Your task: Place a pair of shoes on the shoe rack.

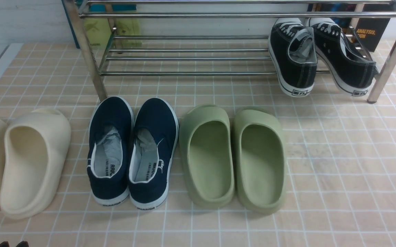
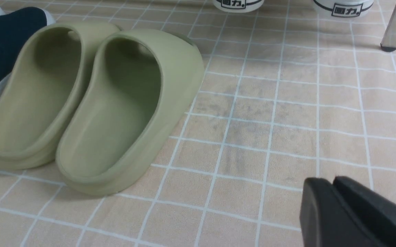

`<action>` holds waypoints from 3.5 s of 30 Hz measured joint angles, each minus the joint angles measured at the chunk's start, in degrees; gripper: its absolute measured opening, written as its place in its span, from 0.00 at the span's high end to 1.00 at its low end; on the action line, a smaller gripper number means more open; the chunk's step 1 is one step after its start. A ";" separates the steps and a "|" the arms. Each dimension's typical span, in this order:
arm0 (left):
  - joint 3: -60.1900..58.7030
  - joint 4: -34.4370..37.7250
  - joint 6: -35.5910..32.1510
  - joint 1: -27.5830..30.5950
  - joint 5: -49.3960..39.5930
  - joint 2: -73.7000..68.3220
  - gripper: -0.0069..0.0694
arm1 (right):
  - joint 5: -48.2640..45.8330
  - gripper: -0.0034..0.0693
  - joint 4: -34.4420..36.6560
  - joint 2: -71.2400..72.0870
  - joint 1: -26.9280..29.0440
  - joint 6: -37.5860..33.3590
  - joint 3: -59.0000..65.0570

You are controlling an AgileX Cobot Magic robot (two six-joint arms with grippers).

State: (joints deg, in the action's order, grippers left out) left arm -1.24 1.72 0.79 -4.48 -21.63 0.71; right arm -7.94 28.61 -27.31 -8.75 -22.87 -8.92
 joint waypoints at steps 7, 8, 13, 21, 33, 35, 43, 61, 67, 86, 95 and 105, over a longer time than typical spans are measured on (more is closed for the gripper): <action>0.00 0.00 0.00 0.00 0.00 0.00 0.60 | -0.82 0.86 0.04 5.78 0.13 0.00 0.73; 0.00 0.00 0.00 0.00 0.00 0.00 0.60 | -0.97 0.86 0.04 8.06 0.34 0.00 0.98; 0.00 -0.11 0.00 0.00 0.00 0.00 0.60 | -1.73 0.85 0.04 18.12 1.84 0.00 2.90; 0.00 -0.17 0.00 0.00 0.00 0.00 0.60 | -0.64 0.83 0.04 27.87 2.34 0.00 8.85; 0.00 -0.24 0.00 0.00 0.00 0.00 0.60 | -14.02 0.81 -0.42 27.89 2.52 0.00 10.12; 0.00 -0.24 0.00 0.00 0.00 0.00 0.60 | -15.34 0.81 -0.42 27.89 2.53 0.00 9.95; 0.00 -0.24 0.00 0.00 0.00 0.00 0.60 | -16.60 0.80 -0.42 27.89 2.58 0.00 9.68; 0.00 -0.24 0.00 0.00 0.00 0.00 0.60 | -10.34 0.76 -29.18 27.89 2.69 16.12 10.18; 0.00 -0.24 0.00 0.00 0.00 0.00 0.60 | -6.82 0.75 -31.97 27.89 5.19 29.78 10.26; 0.00 -0.24 0.00 0.00 0.00 0.00 0.60 | -13.44 0.82 -29.79 27.89 6.87 35.43 9.83; 0.00 -0.24 0.00 0.00 0.00 0.00 0.60 | -13.68 0.98 -29.59 27.89 6.87 34.64 9.76; 0.00 -0.24 0.00 0.00 0.00 0.00 0.60 | -13.68 0.97 -29.59 27.89 6.87 34.51 9.76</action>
State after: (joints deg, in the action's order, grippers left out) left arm -1.24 1.49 0.79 -4.48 -21.63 0.71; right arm -21.62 -0.98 0.58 -1.88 11.64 0.84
